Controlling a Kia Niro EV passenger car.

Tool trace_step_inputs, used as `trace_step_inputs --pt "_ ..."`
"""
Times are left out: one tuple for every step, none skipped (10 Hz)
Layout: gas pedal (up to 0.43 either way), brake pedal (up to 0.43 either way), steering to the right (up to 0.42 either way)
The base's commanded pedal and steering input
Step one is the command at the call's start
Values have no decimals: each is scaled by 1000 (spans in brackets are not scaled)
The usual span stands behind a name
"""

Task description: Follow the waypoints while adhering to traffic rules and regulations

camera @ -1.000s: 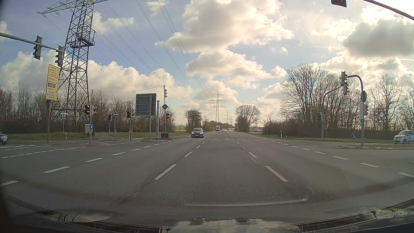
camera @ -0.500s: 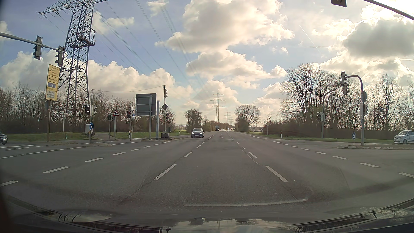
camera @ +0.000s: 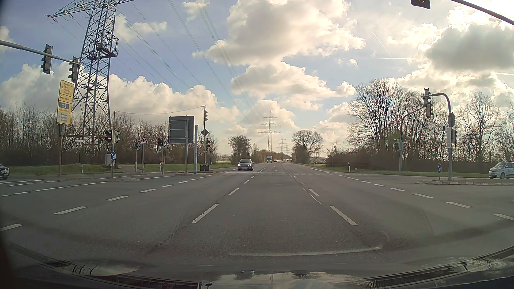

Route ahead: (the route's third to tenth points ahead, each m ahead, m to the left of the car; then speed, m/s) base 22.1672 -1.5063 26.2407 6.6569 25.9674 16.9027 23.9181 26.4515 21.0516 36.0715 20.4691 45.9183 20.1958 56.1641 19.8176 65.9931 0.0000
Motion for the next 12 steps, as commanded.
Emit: trace_step_inputs --pt "0 280 -1" --pt "0 280 -1" --pt "0 287 -1" --pt "0 280 -1" --pt "0 287 -1" --pt "0 280 -1" --pt "0 280 -1" --pt "0 287 -1" --pt "0 287 -1" --pt "0 280 -1" --pt "0 287 -1" --pt "0 280 -1"
